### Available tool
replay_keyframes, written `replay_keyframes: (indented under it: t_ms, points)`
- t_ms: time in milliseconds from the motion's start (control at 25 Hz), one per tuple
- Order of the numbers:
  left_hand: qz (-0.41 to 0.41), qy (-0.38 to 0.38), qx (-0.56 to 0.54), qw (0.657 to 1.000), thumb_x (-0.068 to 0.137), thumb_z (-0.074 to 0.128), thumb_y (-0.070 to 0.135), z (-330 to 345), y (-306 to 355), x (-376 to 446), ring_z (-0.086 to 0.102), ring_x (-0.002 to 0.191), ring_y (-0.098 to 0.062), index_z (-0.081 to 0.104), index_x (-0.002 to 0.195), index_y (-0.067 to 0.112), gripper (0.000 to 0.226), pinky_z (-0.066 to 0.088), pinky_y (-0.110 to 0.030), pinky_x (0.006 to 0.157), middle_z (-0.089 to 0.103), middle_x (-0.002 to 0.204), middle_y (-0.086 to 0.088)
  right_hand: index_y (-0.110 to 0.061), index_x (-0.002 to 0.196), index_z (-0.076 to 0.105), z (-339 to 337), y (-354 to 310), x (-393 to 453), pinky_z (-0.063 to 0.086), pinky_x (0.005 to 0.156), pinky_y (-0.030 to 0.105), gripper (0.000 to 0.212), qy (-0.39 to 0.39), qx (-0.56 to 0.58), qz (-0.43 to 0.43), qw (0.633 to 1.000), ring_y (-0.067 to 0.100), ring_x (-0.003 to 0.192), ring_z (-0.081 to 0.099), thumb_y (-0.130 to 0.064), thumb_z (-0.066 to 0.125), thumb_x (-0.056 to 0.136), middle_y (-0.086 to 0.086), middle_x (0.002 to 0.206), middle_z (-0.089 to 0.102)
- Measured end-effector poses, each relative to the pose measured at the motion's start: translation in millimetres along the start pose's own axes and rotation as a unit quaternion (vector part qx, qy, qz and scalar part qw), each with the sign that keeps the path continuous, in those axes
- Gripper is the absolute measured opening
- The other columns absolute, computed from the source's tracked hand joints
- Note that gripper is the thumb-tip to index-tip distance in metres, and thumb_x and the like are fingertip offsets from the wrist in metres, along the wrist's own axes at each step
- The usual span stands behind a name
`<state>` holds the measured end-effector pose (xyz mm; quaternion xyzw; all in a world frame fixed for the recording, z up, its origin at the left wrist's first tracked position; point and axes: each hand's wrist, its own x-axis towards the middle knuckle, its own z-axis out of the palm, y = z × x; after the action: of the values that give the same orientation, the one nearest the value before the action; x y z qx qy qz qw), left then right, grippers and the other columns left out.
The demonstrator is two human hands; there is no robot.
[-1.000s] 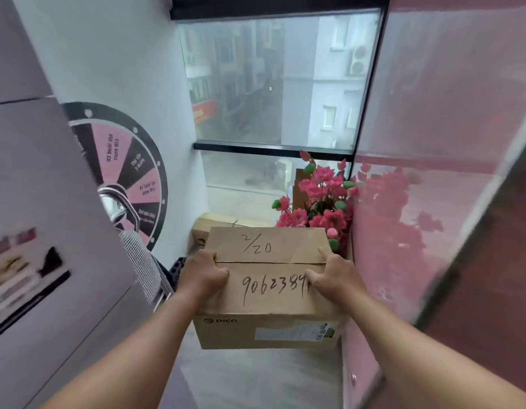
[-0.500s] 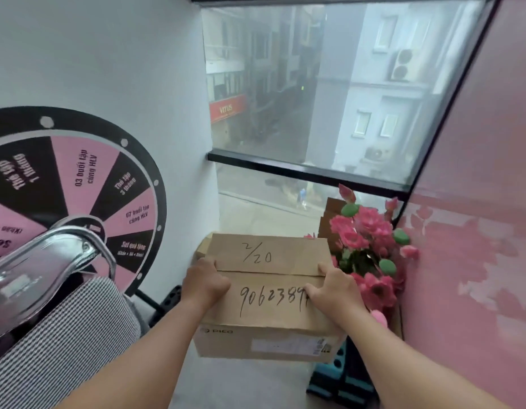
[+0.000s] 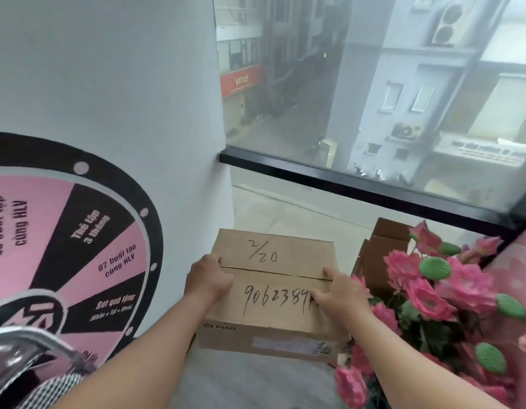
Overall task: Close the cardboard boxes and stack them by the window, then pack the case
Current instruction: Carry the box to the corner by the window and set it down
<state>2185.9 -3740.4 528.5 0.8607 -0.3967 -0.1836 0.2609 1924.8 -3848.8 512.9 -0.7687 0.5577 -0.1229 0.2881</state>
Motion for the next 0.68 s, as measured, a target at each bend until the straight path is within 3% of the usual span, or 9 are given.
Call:
replay_keyframes:
  t_ms: [120,240,360,440,560,680]
  points:
    - [-0.009,-0.001,0.014,1.0,0.073,0.057,0.014,15.1,-0.4,82.7,0.064,0.079,-0.026,0.061,0.082,0.009,0.012,0.055,-0.037,0.067,0.067,0.078,-0.003,-0.017,0.132,0.057,20.5,-6.2,86.1,0.05,0.093,0.035,0.054,-0.021,-0.006,0.009,1.0,0.027,0.108,0.064,-0.037,0.07,0.083,0.006,0.121,0.068]
    - [-0.016,-0.006,0.009,1.0,0.076,0.061,0.017,33.4,-3.1,155.0,0.063,0.079,-0.022,0.063,0.082,0.017,0.007,0.051,-0.029,0.064,0.066,0.079,0.004,-0.018,0.134,0.054,39.2,-10.2,166.4,0.046,0.094,0.036,0.056,-0.045,-0.014,0.014,0.999,0.03,0.113,0.06,-0.037,0.068,0.083,0.006,0.126,0.065]
    - [-0.03,-0.016,-0.002,0.999,0.078,0.065,0.019,53.1,-11.3,231.8,0.058,0.083,-0.017,0.067,0.099,0.021,0.021,0.043,-0.024,0.068,0.062,0.086,0.013,-0.022,0.149,0.04,65.3,-10.3,244.4,0.043,0.1,0.037,0.07,-0.086,-0.03,0.028,0.996,0.03,0.123,0.055,-0.04,0.064,0.085,0.005,0.138,0.056]
    - [-0.039,-0.024,0.001,0.999,0.078,0.067,0.019,66.6,-21.4,281.5,0.053,0.085,-0.016,0.066,0.11,0.021,0.032,0.04,-0.022,0.07,0.062,0.094,0.008,-0.025,0.153,0.033,86.7,-9.8,288.0,0.044,0.101,0.04,0.076,-0.108,-0.035,0.04,0.993,0.03,0.125,0.053,-0.043,0.062,0.085,0.004,0.141,0.054]
    - [-0.053,-0.045,0.017,0.997,0.078,0.069,0.017,87.9,-44.1,352.6,0.059,0.101,-0.022,0.062,0.127,0.019,0.049,0.042,-0.02,0.078,0.067,0.117,0.0,-0.027,0.147,0.037,125.6,-8.7,340.9,0.045,0.094,0.037,0.07,-0.126,-0.05,0.037,0.99,0.03,0.118,0.056,-0.045,0.062,0.084,0.004,0.135,0.056]
    - [-0.056,-0.066,0.048,0.995,0.078,0.071,0.014,122.0,-79.1,431.2,0.058,0.117,-0.03,0.057,0.136,0.018,0.06,0.045,-0.03,0.093,0.064,0.128,-0.006,-0.026,0.145,0.037,184.2,-3.7,390.7,0.045,0.091,0.036,0.069,-0.141,-0.045,0.058,0.987,0.03,0.117,0.056,-0.042,0.065,0.084,0.006,0.135,0.054]
